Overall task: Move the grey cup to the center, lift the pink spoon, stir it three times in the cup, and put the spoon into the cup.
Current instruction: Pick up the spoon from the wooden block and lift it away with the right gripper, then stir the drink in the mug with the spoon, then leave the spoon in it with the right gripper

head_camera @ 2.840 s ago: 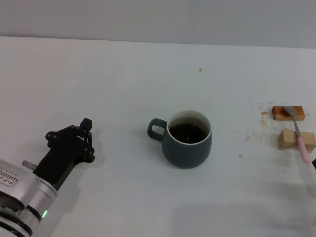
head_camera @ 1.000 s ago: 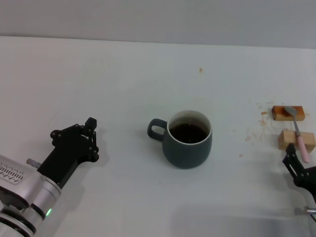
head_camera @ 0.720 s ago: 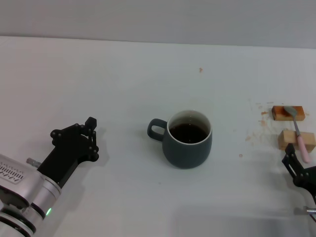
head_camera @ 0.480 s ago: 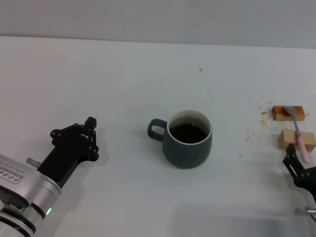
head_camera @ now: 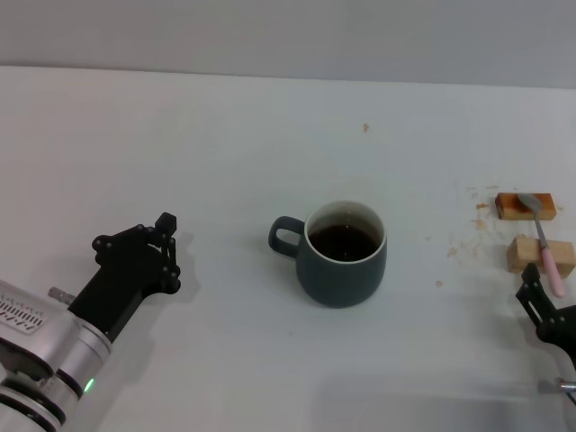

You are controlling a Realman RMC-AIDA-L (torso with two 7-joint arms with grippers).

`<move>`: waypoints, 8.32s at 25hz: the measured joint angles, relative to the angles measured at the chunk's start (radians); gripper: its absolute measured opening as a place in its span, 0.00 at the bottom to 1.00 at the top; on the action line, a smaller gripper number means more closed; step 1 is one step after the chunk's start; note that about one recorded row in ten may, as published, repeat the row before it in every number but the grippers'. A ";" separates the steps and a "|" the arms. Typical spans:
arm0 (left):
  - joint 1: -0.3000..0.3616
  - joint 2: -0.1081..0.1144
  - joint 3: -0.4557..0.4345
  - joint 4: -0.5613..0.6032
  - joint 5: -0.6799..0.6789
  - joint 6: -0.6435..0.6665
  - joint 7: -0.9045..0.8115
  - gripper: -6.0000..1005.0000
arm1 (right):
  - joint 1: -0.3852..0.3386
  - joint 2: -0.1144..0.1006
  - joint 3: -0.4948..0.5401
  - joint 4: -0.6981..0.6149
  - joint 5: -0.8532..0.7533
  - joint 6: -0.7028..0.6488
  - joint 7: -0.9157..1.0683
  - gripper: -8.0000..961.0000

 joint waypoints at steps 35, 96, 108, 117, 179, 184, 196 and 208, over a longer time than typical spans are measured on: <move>0.000 0.000 0.002 0.001 0.000 0.000 0.000 0.00 | 0.006 0.000 0.000 -0.001 -0.004 0.025 0.000 0.55; -0.003 -0.002 0.003 -0.001 0.000 0.002 0.000 0.00 | 0.017 -0.142 0.002 0.457 -0.006 -0.147 -0.503 0.03; -0.004 0.000 0.003 -0.002 0.000 0.007 0.000 0.00 | 0.054 -0.208 0.035 0.701 -0.096 -0.146 -0.708 0.01; -0.008 0.000 0.001 0.000 0.000 0.008 0.000 0.00 | 0.147 -0.153 0.039 0.689 -0.131 -0.085 -0.709 0.01; -0.009 0.000 -0.002 0.006 0.000 0.037 0.000 0.00 | 0.207 -0.008 0.090 0.393 -0.329 0.174 -0.322 0.01; -0.005 0.000 -0.004 0.006 0.001 0.040 0.000 0.00 | 0.252 -0.006 0.099 0.386 -0.329 0.207 -0.318 0.01; -0.015 0.000 -0.005 0.006 0.000 0.040 0.000 0.00 | 0.230 -0.018 0.179 0.348 -0.329 0.206 -0.323 0.01; -0.024 -0.002 0.003 0.008 0.000 0.030 0.000 0.00 | 0.162 -0.011 0.165 0.426 -0.398 0.276 -0.323 0.01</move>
